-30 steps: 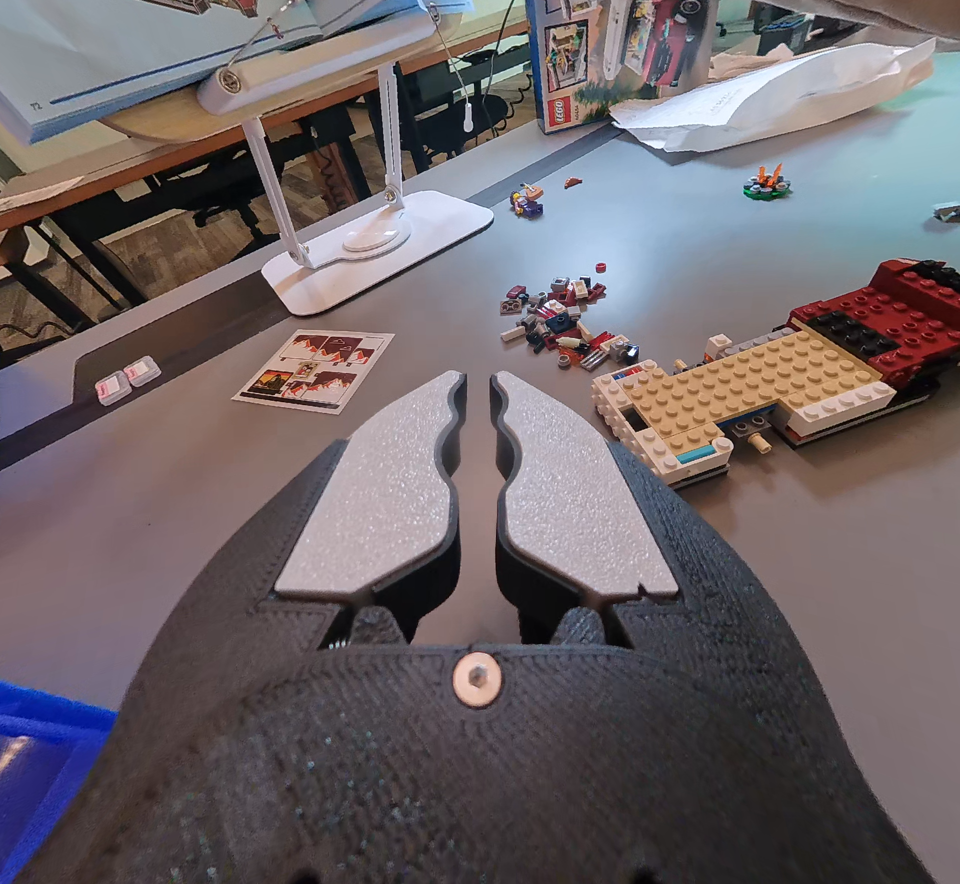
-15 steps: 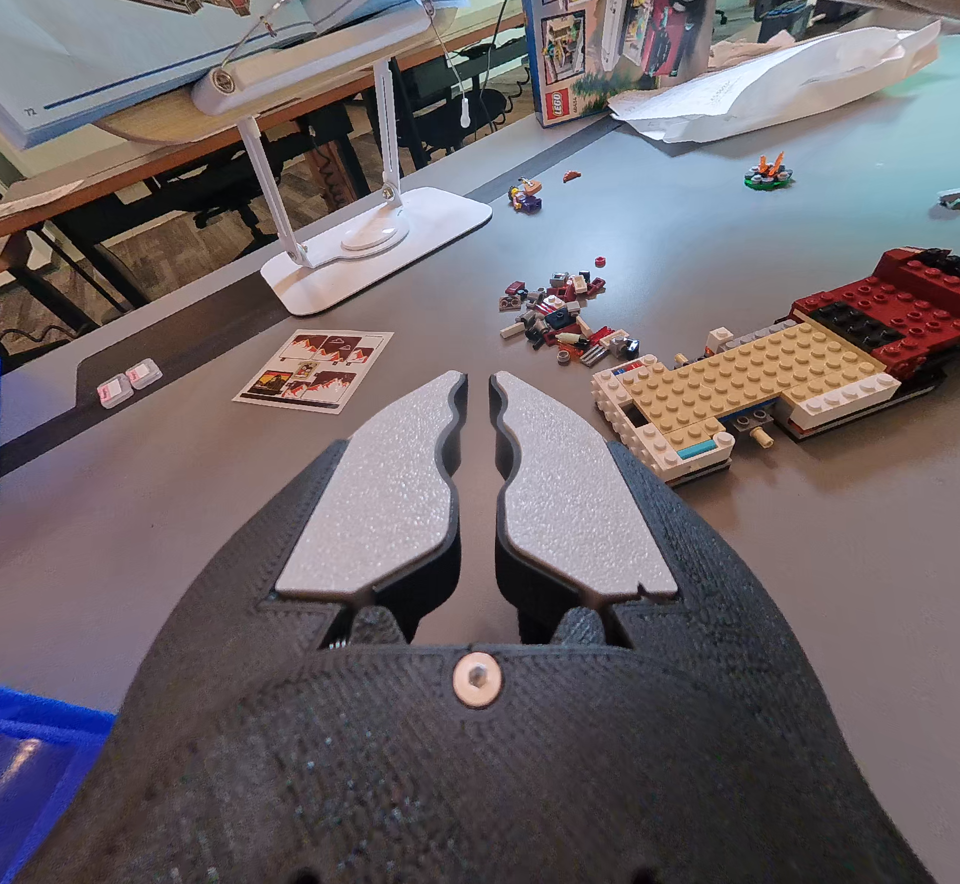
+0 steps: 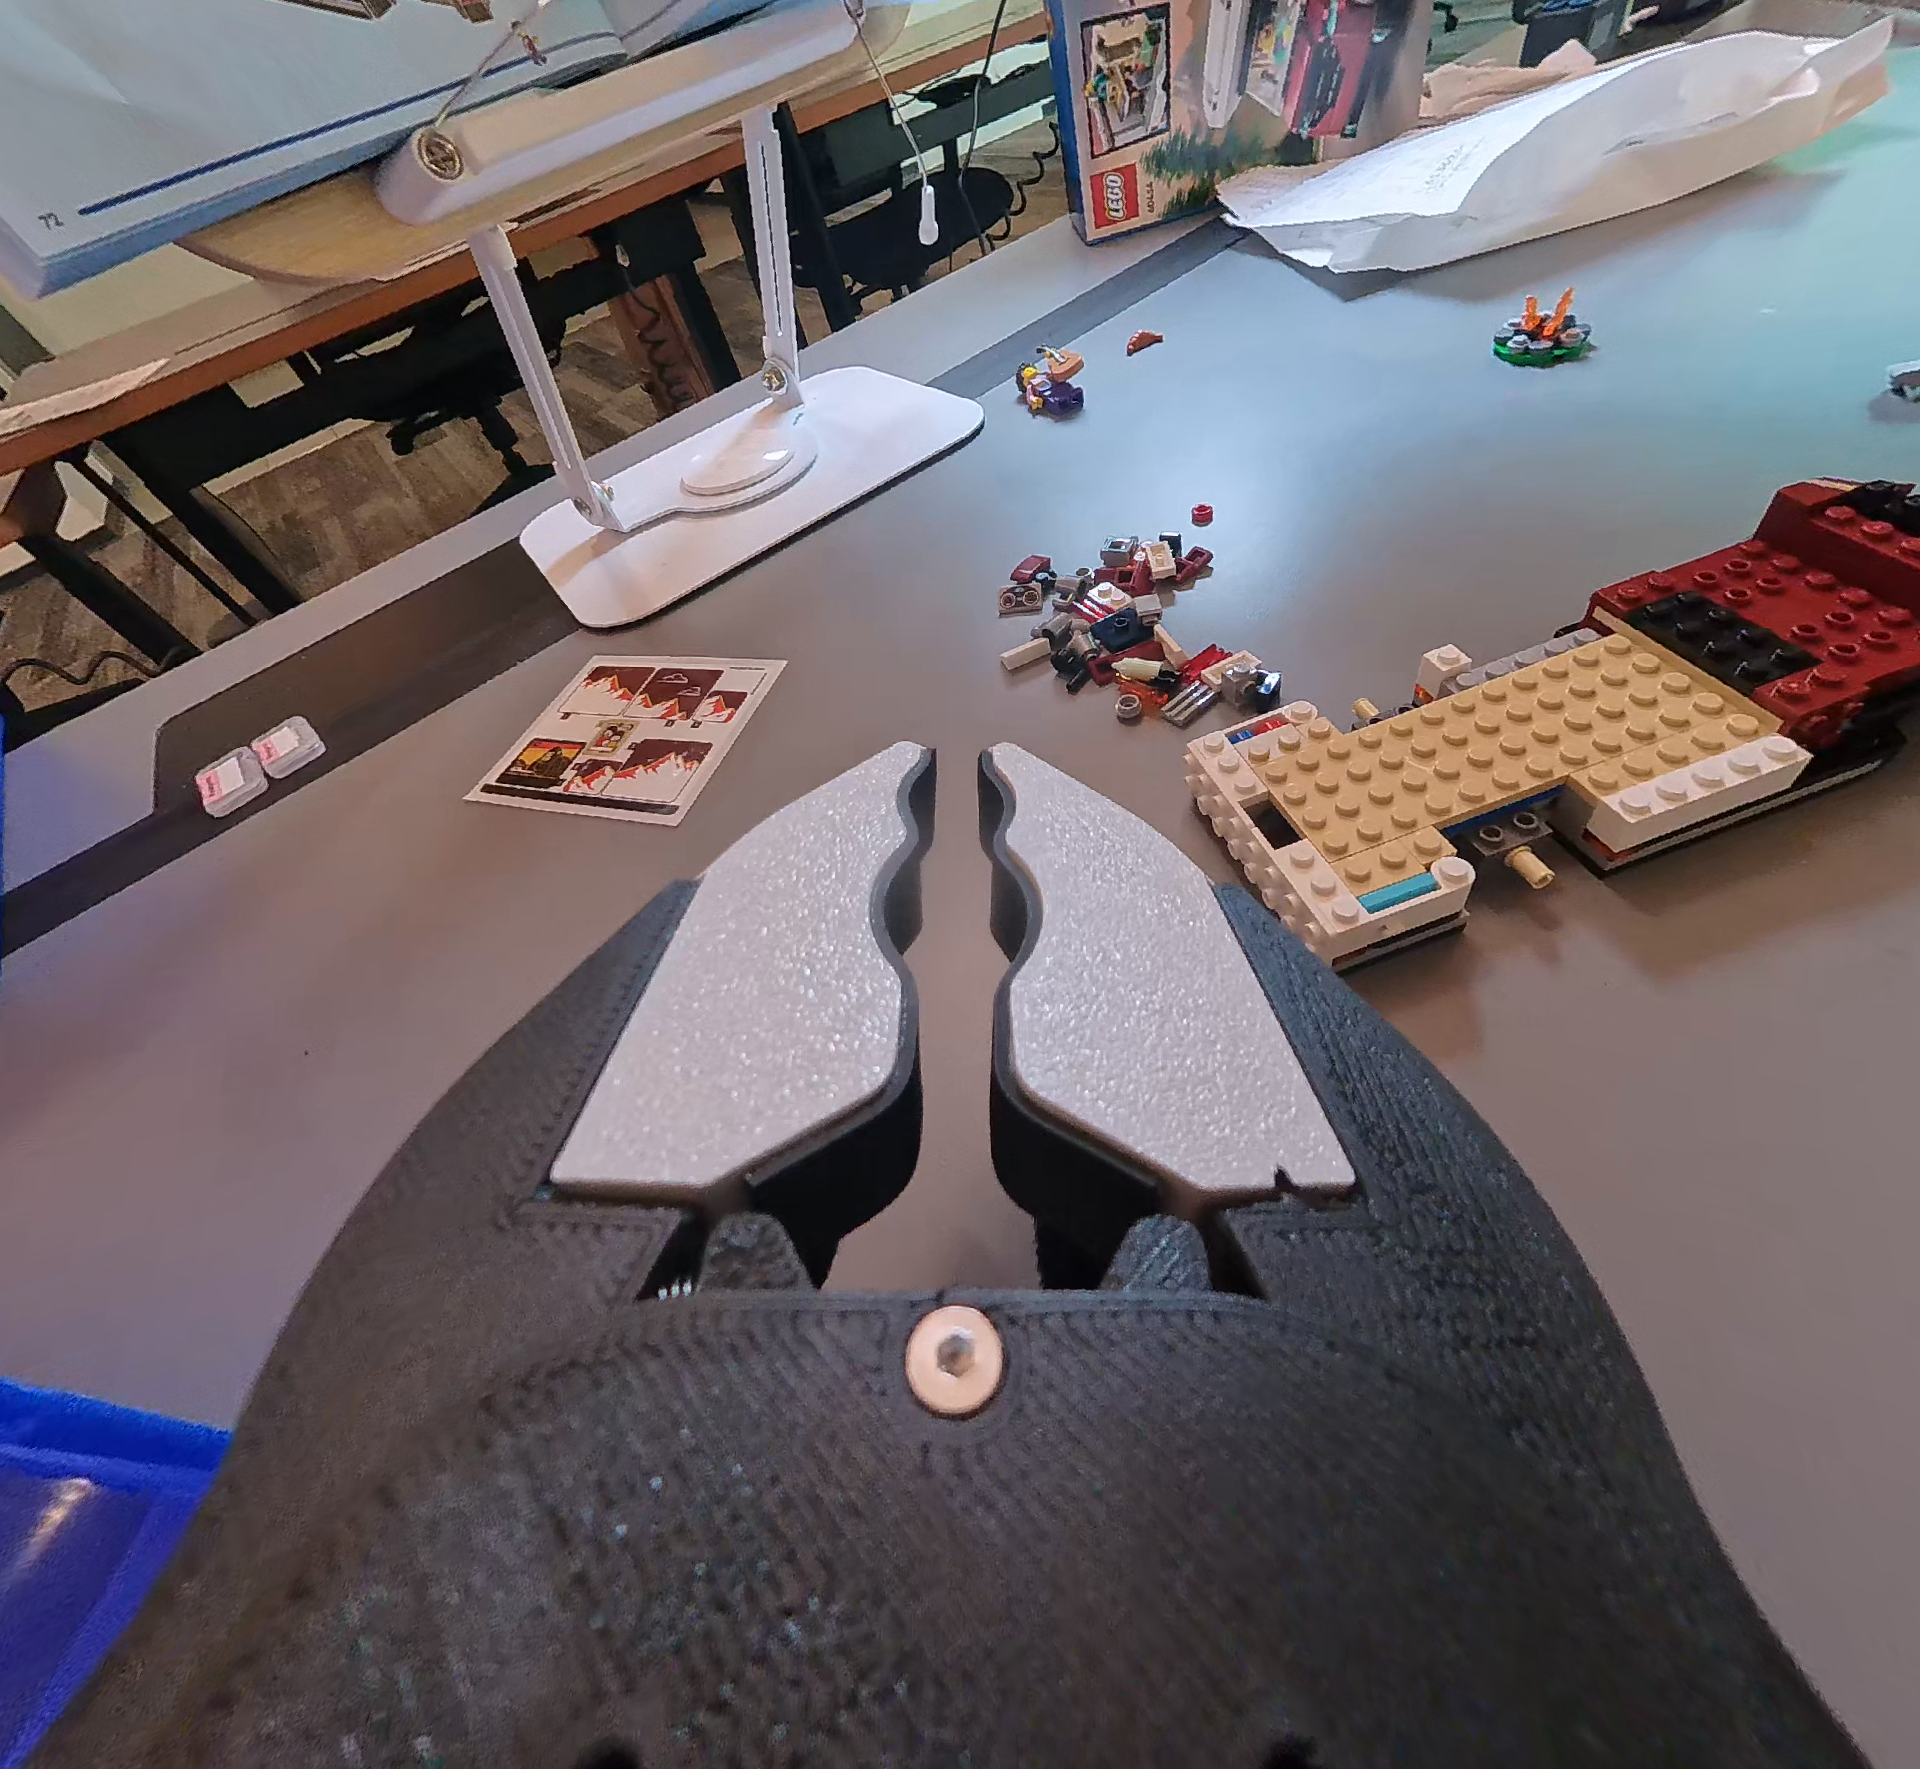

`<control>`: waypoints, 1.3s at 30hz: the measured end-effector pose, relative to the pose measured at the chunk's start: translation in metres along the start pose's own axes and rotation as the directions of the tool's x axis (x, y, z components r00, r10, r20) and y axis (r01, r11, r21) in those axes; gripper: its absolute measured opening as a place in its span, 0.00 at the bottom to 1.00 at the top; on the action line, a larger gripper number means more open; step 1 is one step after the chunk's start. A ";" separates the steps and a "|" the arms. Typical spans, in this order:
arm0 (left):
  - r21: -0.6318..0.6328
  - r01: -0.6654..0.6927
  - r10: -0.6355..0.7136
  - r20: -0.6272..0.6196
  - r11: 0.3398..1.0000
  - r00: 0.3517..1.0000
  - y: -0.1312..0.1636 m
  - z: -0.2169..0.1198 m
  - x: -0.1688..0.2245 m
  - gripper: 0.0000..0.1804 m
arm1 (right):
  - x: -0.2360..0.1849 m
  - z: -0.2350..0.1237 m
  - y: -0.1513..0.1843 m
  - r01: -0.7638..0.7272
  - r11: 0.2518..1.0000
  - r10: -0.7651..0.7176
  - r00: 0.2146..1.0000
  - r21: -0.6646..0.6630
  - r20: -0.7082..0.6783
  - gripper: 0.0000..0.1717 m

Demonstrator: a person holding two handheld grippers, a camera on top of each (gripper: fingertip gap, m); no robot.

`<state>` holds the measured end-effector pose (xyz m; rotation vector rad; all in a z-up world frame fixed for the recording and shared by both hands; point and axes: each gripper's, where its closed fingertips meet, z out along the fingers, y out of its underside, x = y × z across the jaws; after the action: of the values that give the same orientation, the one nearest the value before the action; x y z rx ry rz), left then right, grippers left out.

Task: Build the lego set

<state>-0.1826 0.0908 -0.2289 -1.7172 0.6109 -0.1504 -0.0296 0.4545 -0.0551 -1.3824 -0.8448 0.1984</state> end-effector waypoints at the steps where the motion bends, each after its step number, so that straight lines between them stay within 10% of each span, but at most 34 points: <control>1: -0.001 0.001 -0.001 -0.001 1.000 1.000 0.000 0.000 0.000 0.04 | 0.000 0.002 0.001 -0.015 1.000 0.015 1.000 -0.011 0.014 0.51; 8: -0.004 0.002 -0.002 -0.005 1.000 1.000 0.001 0.001 0.000 0.04 | -0.005 0.006 0.003 -0.031 0.999 0.033 0.999 -0.033 0.036 0.55; 24: 0.020 -0.089 0.089 0.017 0.996 0.996 -0.027 0.011 -0.003 0.06 | -0.029 -0.025 0.015 -0.053 0.998 0.060 0.975 -0.036 0.214 0.14; 32: -0.003 -0.342 0.340 0.128 0.940 0.932 -0.151 0.112 -0.054 0.13 | -0.020 -0.047 0.019 -0.317 0.944 0.329 0.859 -0.097 0.392 0.09; 39: -0.279 -0.396 0.442 0.124 0.875 0.889 -0.145 0.209 -0.123 0.18 | -0.009 -0.051 0.028 -0.506 0.849 0.502 0.682 -0.152 0.532 0.07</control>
<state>-0.1538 0.3478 -0.1159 -1.7652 0.8778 0.4077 0.0060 0.4158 -0.0817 -1.5527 -0.9044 1.0872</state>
